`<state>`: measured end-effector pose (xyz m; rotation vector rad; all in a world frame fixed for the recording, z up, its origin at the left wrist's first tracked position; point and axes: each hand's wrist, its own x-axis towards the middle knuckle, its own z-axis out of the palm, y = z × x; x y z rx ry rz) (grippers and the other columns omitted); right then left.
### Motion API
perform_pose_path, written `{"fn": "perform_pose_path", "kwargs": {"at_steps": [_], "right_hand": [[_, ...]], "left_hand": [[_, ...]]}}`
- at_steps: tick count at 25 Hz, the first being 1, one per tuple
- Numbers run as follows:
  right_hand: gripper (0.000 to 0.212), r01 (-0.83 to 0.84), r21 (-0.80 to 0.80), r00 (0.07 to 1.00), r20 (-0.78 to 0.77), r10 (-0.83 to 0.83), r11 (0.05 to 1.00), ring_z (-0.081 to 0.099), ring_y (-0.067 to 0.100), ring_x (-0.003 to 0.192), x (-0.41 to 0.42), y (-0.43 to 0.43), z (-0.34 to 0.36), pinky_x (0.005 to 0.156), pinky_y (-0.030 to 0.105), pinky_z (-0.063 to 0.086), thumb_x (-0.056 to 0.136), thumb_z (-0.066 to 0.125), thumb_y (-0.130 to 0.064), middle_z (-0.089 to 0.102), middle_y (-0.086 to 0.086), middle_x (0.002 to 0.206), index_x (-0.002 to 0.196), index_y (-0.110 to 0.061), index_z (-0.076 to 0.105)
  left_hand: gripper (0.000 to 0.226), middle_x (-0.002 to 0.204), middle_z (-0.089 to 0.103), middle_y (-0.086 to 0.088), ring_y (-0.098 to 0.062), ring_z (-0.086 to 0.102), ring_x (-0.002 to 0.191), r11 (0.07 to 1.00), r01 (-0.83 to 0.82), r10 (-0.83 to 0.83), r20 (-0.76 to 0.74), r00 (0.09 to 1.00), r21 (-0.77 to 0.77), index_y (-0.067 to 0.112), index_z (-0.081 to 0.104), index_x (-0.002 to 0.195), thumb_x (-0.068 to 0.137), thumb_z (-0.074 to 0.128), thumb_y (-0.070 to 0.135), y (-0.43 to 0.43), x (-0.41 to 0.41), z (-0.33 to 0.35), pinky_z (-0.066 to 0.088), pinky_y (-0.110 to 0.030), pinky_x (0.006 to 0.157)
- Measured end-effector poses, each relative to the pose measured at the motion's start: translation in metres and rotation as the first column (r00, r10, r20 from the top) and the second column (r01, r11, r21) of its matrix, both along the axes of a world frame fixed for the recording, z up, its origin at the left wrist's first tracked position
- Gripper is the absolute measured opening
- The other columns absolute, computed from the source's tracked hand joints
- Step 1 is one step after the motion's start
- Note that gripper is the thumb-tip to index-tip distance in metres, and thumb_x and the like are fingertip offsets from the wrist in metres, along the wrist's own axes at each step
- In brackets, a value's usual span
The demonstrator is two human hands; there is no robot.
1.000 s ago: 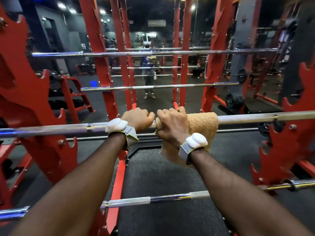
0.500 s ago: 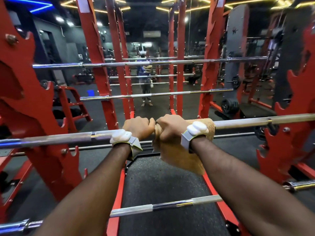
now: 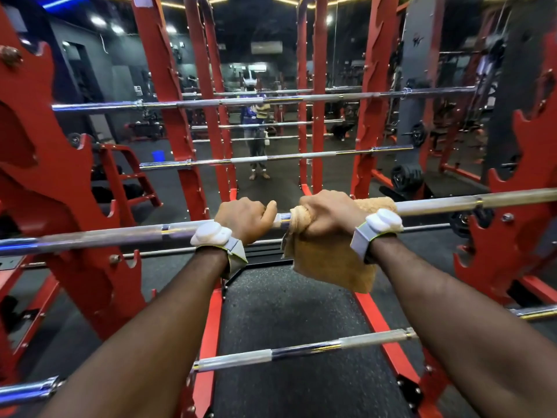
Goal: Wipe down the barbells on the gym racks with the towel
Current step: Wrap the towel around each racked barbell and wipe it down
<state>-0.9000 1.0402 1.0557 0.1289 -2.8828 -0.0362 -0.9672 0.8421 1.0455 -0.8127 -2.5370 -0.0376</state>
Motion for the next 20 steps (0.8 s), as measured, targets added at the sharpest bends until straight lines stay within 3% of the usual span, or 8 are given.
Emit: {"fn": "perform_pose_path", "kwargs": {"at_steps": [3,8,11,14,17,20], "right_hand": [[0.026,0.023,-0.033,0.989,0.146,-0.018,0.999,0.06,0.029,0.075,-0.008,-0.012,0.012,0.057,0.031,0.041,0.07,0.069,-0.037,0.061,0.001,0.077,0.083,-0.02,0.055],[0.033,0.08,0.188,0.965,-0.26,-0.029,0.979,0.065,0.028,0.078,-0.014,-0.046,-0.022,0.065,0.034,0.03,0.064,0.072,-0.044,0.067,0.0,0.08,0.079,-0.024,0.05],[0.045,0.002,0.249,0.925,-0.369,0.093,0.969,0.062,0.026,0.068,-0.006,-0.034,-0.03,0.063,0.034,0.031,0.049,0.08,-0.037,0.063,-0.001,0.073,0.081,-0.021,0.053],[0.041,-0.124,0.1,0.964,-0.224,0.144,0.987,0.064,0.032,0.077,0.007,0.005,-0.014,0.061,0.034,0.034,0.057,0.071,-0.04,0.065,0.003,0.078,0.086,-0.017,0.054],[0.033,0.006,0.002,0.999,-0.051,-0.006,1.0,0.064,0.033,0.084,0.007,0.008,0.005,0.062,0.034,0.042,0.066,0.063,-0.041,0.065,0.003,0.082,0.088,-0.019,0.055],[0.027,0.046,0.086,0.991,-0.127,-0.035,0.995,0.066,0.031,0.084,-0.007,-0.029,-0.01,0.064,0.033,0.037,0.068,0.066,-0.038,0.067,0.002,0.082,0.08,-0.021,0.049]], "left_hand": [[0.063,0.088,0.069,-0.013,-0.034,0.065,0.083,1.0,-0.01,0.01,0.002,1.0,-0.002,0.014,0.073,0.086,0.099,0.022,0.049,0.005,-0.002,-0.001,0.036,-0.032,0.063],[0.054,0.098,0.069,-0.017,-0.036,0.065,0.095,1.0,0.017,-0.017,0.026,1.0,0.004,0.011,0.07,0.09,0.101,0.025,0.04,0.009,0.0,0.002,0.042,-0.035,0.071],[0.062,0.094,0.071,-0.015,-0.034,0.066,0.091,1.0,0.0,0.0,0.0,1.0,0.008,0.011,0.072,0.088,0.1,0.022,0.046,0.004,0.001,0.002,0.039,-0.033,0.067],[0.066,0.089,0.07,-0.013,-0.033,0.066,0.087,1.0,-0.006,0.006,-0.007,1.0,0.005,0.012,0.073,0.086,0.1,0.021,0.05,-0.001,0.0,-0.001,0.037,-0.032,0.064],[0.065,0.087,0.07,-0.012,-0.033,0.066,0.084,1.0,0.007,-0.007,-0.027,1.0,0.003,0.014,0.073,0.087,0.1,0.02,0.05,0.004,0.0,0.0,0.039,-0.032,0.063],[0.056,0.094,0.07,-0.012,-0.033,0.065,0.09,0.999,0.026,-0.027,0.038,0.999,0.021,0.016,0.071,0.088,0.099,0.023,0.044,0.007,-0.002,0.001,0.043,-0.034,0.068]]}}
